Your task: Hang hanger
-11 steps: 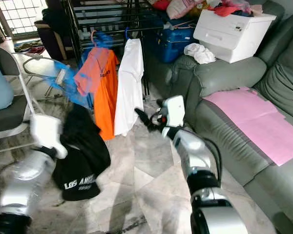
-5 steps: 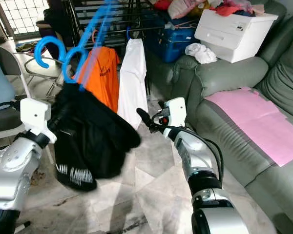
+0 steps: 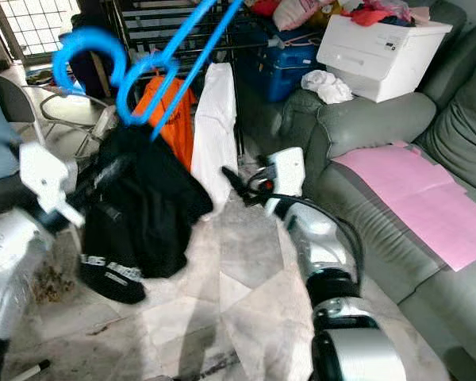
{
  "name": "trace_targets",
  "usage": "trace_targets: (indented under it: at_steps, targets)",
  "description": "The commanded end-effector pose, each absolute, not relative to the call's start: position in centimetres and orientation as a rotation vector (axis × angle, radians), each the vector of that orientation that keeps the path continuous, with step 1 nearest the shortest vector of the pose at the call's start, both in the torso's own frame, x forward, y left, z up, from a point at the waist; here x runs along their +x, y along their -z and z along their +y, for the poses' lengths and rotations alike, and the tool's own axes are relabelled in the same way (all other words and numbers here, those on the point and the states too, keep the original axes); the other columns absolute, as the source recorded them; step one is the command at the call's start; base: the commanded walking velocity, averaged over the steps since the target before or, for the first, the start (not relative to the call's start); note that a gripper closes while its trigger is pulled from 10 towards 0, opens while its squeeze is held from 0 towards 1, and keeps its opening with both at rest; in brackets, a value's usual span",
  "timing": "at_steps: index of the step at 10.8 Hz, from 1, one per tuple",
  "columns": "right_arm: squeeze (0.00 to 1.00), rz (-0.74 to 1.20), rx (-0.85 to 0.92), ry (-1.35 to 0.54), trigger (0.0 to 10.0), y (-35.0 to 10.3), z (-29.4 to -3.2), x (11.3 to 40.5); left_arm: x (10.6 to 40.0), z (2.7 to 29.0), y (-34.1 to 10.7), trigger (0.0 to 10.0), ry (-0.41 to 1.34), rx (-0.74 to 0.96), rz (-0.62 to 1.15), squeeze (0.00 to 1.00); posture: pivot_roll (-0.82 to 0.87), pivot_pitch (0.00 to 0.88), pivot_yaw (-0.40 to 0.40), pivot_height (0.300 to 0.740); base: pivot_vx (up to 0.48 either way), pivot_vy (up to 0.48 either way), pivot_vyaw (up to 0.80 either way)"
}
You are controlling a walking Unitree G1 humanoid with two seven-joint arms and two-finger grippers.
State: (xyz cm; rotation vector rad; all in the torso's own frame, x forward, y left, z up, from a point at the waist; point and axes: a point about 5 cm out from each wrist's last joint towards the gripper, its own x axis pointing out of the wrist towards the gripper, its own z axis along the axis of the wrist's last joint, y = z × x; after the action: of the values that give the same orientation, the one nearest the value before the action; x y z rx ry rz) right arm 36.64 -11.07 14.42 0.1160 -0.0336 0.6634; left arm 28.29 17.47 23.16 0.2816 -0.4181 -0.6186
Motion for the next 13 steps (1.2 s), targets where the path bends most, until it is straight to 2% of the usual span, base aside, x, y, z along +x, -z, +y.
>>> trace_targets:
  at_steps: [1, 4, 7, 10, 13]
  targets:
    - [0.00, -0.032, 0.121, -0.697, 10.0, -14.7, -10.7, 36.6, 28.0, 16.8, -24.6, 0.0, 0.661, 0.292, -0.478, 0.00, 0.09, 0.009, -0.013, 0.740, 0.000, 0.000, 0.00]
    - [0.00, -0.008, 0.131, -0.758, 10.0, -14.3, -10.2, 36.2, 27.2, 15.5, -25.7, 0.0, 0.765, 0.276, -0.502, 0.00, 0.09, 0.009, -0.013, 0.740, 0.000, 0.000, 0.00]
    - [0.00, 0.019, 0.150, -0.791, 10.0, -13.8, -10.0, 36.0, 27.1, 15.3, -28.1, 0.0, 0.752, 0.263, -0.584, 0.00, 0.09, 0.004, -0.016, 0.740, 0.000, 0.000, 0.00]
    - [0.00, 0.075, 0.183, -0.743, 10.0, -12.7, -10.5, 36.1, 26.0, 14.7, -31.8, 0.0, 0.817, 0.173, -0.682, 0.00, 0.10, 0.003, -0.022, 0.740, 0.000, 0.000, 0.00]
    - [0.00, 0.111, 0.206, -0.705, 10.0, -12.3, -10.8, 36.3, 25.0, 14.3, -33.5, 0.0, 0.859, 0.079, -0.724, 0.00, 0.11, 0.008, -0.029, 0.740, 0.000, 0.000, 0.00]
